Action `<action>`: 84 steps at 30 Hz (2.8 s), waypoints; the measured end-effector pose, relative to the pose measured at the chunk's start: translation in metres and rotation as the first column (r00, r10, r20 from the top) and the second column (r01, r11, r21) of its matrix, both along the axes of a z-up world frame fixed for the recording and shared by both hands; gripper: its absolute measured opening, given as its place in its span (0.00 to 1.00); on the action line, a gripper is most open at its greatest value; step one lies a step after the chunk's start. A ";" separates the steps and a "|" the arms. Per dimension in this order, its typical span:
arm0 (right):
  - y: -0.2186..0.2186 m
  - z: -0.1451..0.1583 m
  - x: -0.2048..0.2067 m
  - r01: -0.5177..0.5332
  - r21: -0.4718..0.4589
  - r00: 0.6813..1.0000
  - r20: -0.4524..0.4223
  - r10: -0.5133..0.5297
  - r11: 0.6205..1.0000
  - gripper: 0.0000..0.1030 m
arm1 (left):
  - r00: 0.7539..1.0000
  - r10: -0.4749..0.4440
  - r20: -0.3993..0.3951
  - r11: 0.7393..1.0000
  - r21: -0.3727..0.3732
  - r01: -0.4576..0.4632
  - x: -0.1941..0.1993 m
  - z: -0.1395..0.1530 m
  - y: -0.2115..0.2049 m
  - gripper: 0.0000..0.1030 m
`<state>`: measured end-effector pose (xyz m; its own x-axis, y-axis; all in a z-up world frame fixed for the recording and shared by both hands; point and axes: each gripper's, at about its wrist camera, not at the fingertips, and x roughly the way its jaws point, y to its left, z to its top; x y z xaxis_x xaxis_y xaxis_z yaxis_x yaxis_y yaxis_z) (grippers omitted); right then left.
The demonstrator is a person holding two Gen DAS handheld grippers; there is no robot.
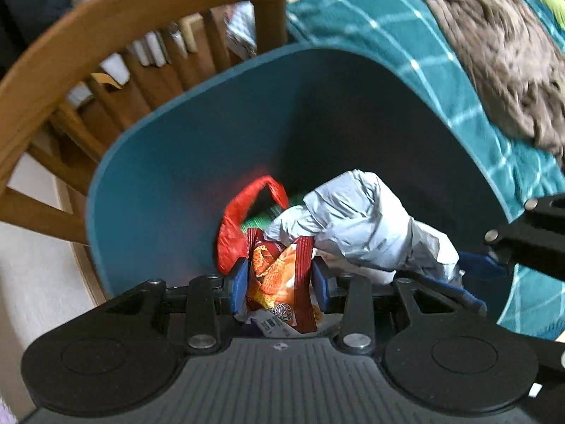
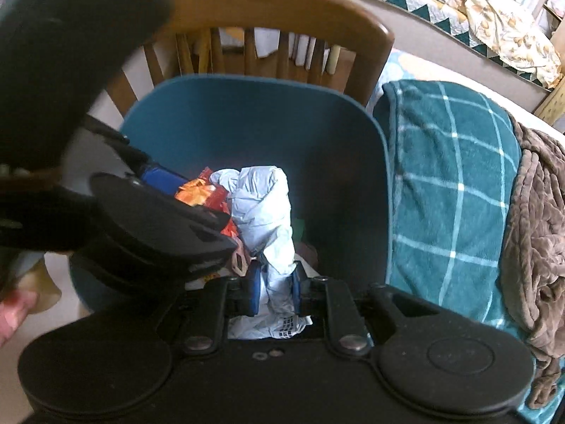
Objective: Collect trash
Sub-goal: 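Open both tools to drop the orange wrapper and grey paper into the wastebasket, then lower both tools down to the purple chip bag and white bottle under the chair, then grasp the white plastic bottle with left tool while right tool grasps purple Lay's chip bag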
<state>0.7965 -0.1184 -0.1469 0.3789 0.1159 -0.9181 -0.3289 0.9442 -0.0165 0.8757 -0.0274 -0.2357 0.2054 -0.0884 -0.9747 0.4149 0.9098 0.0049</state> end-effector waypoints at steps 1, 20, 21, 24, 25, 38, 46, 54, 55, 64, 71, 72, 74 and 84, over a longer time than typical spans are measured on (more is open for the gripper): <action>0.001 -0.002 0.001 -0.002 -0.012 1.000 -0.009 0.002 1.000 0.16 | 1.000 -0.008 -0.015 1.000 0.001 0.008 0.001 -0.005 -0.001 0.36; -0.004 0.000 -0.015 -0.013 -0.015 1.000 0.012 0.013 1.000 0.38 | 0.997 -0.013 -0.078 0.998 -0.064 0.008 0.003 -0.017 0.007 0.48; -0.006 0.002 -0.016 -0.006 -0.003 1.000 0.015 0.006 1.000 0.39 | 0.998 -0.008 -0.070 0.997 -0.076 0.003 0.001 -0.014 0.008 0.53; -0.013 0.010 -0.022 0.021 0.034 0.999 0.031 -0.023 0.999 0.43 | 0.999 0.010 -0.049 0.995 -0.097 -0.014 -0.002 -0.006 0.011 0.61; -0.017 0.013 -0.023 0.029 0.050 0.999 0.033 -0.030 0.998 0.45 | 0.999 0.018 -0.045 0.995 -0.100 -0.023 -0.004 -0.003 0.012 0.61; -0.081 0.084 -0.096 -0.040 0.158 0.983 0.181 0.011 0.987 0.67 | 0.990 0.086 0.109 0.995 -0.066 -0.079 -0.071 0.081 0.062 0.61; -0.143 0.112 -0.167 -0.108 0.193 0.974 0.217 0.065 0.975 0.74 | 0.947 0.285 0.145 0.958 -0.031 -0.283 -0.151 0.110 0.097 0.61; -0.188 0.098 -0.243 -0.141 0.248 0.975 0.201 0.092 0.958 0.80 | 0.920 0.355 0.166 0.934 -0.023 -0.356 -0.253 0.120 0.071 0.62; -0.192 0.094 -0.251 -0.143 0.251 0.976 0.197 0.094 0.958 0.82 | 0.915 0.369 0.161 0.929 -0.036 -0.368 -0.264 0.119 0.069 0.65; -0.190 0.047 -0.273 -0.074 0.329 0.994 0.106 0.041 0.942 0.92 | 0.893 0.422 0.157 0.907 -0.085 -0.413 -0.306 0.065 0.055 0.77; -0.140 -0.020 -0.269 0.007 0.341 0.996 0.083 -0.037 0.940 0.96 | 0.923 0.361 0.134 0.933 -0.061 -0.356 -0.311 -0.022 0.059 0.79; -0.132 -0.035 -0.266 0.015 0.333 0.996 0.072 -0.042 0.943 0.96 | 0.931 0.348 0.112 0.937 -0.063 -0.343 -0.312 -0.038 0.061 0.79; -0.117 -0.065 -0.262 0.027 0.319 0.998 0.048 -0.045 0.948 0.96 | 0.943 0.325 0.069 0.944 -0.078 -0.320 -0.316 -0.071 0.063 0.79; -0.046 -0.239 -0.227 0.105 0.259 0.994 -0.045 -0.097 0.960 0.96 | 0.957 0.290 -0.008 0.956 -0.046 -0.290 -0.355 -0.249 0.040 0.91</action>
<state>0.5700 -0.1647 -0.3864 0.3727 0.3155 -0.8727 -0.2283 0.9427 0.2433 0.5210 0.0130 -0.4849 0.2274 -0.0700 -0.9713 0.1331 0.9903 -0.0402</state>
